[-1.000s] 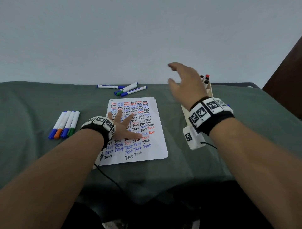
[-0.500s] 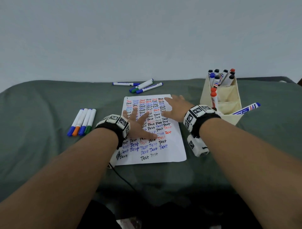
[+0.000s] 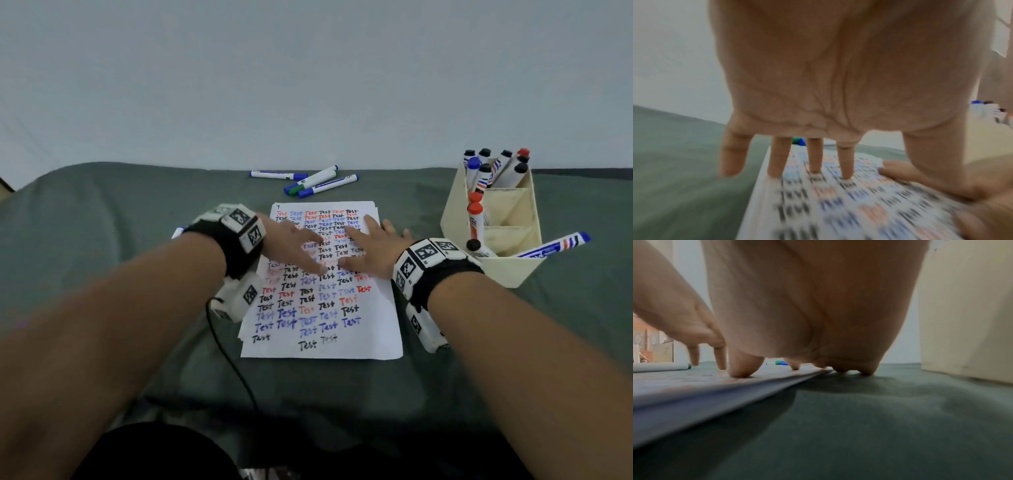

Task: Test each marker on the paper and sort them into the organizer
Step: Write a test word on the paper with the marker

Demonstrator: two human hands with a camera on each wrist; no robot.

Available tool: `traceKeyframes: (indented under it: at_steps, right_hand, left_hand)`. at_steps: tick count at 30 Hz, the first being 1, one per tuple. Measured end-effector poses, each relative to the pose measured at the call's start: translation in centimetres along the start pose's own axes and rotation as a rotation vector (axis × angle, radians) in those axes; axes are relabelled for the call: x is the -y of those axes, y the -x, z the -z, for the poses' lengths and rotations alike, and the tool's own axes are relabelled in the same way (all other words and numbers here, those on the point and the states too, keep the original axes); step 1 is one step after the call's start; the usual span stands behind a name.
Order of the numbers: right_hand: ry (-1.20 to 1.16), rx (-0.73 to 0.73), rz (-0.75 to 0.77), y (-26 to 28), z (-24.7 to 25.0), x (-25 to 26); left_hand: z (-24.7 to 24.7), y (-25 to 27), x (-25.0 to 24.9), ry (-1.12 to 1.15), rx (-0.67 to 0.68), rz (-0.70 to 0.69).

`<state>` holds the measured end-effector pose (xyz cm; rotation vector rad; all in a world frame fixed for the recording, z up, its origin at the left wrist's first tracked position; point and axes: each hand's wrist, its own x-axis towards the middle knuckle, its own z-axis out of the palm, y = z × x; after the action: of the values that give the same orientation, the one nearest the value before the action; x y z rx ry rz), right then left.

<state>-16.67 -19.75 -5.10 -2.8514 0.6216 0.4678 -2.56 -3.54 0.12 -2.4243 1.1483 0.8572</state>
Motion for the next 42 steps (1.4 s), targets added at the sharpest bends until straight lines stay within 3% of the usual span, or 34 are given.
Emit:
traceKeyframes:
  at_steps: [3, 7, 9, 13, 19, 22, 26, 30, 35, 42]
  right_hand:
    - [-0.014, 0.014, -0.015, 0.2, 0.2, 0.2]
    - [-0.039, 0.026, -0.024, 0.6, 0.3, 0.4]
    - [-0.061, 0.038, -0.021, 0.7, 0.3, 0.4]
    - [-0.086, 0.049, -0.020, 0.7, 0.5, 0.5]
    - [-0.122, 0.066, -0.024, 0.3, 0.5, 0.4]
    - [-0.137, 0.069, -0.022, 0.2, 0.4, 0.3]
    - [-0.143, 0.071, -0.027, 0.0, 0.4, 0.3]
    - [-0.145, 0.064, -0.026, 0.0, 0.4, 0.4]
    - [-0.145, 0.064, -0.028, 0.1, 0.6, 0.5]
    - [-0.141, 0.065, -0.027, 0.0, 0.5, 0.4]
  left_hand:
    - [3.2, -1.1, 1.1, 0.021, -0.148, -0.021]
    - [5.2, -5.0, 3.5, 0.112, -0.491, -0.006]
    - [5.6, -7.0, 4.5, 0.095, -0.557, 0.030]
    - [6.4, -10.3, 5.7, 0.025, -0.487, 0.111]
    - [6.7, -12.6, 6.5, -0.055, -0.415, 0.114]
    - [7.0, -13.1, 6.8, -0.106, -0.479, 0.119]
    - [7.0, -13.4, 7.5, -0.082, -0.670, 0.141]
    - [7.6, -14.3, 7.7, -0.144, -0.601, -0.003]
    - [7.4, -15.1, 8.8, -0.300, -0.629, 0.153]
    - [7.8, -16.0, 9.4, -0.173, -0.589, 0.125]
